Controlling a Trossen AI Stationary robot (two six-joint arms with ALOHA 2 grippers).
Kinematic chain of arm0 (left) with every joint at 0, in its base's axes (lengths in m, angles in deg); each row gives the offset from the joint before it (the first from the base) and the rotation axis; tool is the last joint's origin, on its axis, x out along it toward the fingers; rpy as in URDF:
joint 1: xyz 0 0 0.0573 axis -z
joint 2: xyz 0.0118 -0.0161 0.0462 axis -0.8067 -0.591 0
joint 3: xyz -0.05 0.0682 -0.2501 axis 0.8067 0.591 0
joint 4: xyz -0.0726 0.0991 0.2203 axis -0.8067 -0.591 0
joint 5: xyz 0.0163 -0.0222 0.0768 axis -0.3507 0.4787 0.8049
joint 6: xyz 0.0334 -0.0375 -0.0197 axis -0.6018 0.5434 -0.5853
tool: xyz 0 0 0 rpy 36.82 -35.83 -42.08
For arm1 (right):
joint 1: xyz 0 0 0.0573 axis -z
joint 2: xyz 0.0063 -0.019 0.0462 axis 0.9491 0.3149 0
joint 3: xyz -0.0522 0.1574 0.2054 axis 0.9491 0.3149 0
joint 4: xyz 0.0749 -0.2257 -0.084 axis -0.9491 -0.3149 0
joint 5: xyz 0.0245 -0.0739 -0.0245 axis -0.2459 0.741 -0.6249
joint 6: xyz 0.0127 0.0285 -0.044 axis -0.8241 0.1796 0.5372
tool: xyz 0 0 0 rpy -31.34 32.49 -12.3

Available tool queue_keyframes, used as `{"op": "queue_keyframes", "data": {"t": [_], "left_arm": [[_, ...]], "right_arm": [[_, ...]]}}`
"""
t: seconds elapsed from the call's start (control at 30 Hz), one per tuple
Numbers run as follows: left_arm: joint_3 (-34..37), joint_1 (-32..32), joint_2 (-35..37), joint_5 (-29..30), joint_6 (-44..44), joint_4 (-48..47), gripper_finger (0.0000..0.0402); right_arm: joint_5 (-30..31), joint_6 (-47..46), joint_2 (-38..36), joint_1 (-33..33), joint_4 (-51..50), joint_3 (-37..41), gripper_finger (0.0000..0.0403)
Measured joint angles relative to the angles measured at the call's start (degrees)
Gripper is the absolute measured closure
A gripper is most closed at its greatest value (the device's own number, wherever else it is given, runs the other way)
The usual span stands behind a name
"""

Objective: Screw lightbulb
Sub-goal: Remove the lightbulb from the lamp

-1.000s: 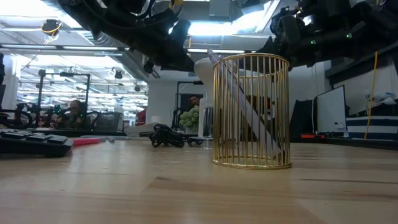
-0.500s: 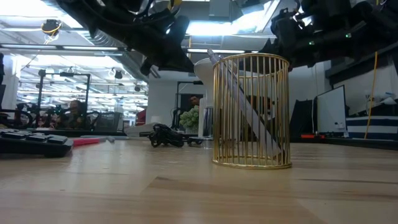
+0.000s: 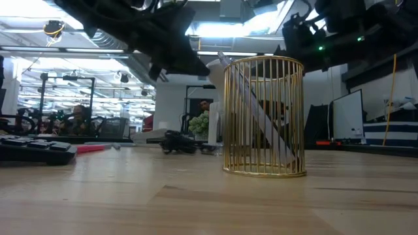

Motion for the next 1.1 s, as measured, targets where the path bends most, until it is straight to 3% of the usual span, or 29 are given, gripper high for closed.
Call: {"op": "queue_keyframes", "data": {"t": [0.53, 0.67, 0.8, 0.97, 1.1], "left_arm": [[-0.1, 3.9, 0.8, 2.2, -0.6, 1.7, 0.0399], [-0.1, 5.6, 1.0, 2.5, -4.0, 4.9, 0.0399], [-0.1, 6.3, 1.0, 2.6, -9.5, 8.8, 0.0399], [-0.1, 4.9, 1.0, 10.6, -14.2, 10.7, 0.0399], [-0.1, 2.0, 1.0, 14.1, -14.3, 10.1, 0.0399]], "right_arm": [[0.0, 3.0, -2.0, 1.0, -0.3, 0.0, 0.0398], [-4.1, 3.1, -5.4, 1.0, -0.4, 0.0, 0.0398], [-12.4, 2.6, -8.2, 1.0, -0.6, 0.0, 0.0398], [-19.2, -1.7, -8.6, 0.9, -1.8, 0.0, 0.0398], [-19.0, -2.7, -8.0, -0.3, -4.6, 0.1, 0.0398]]}}
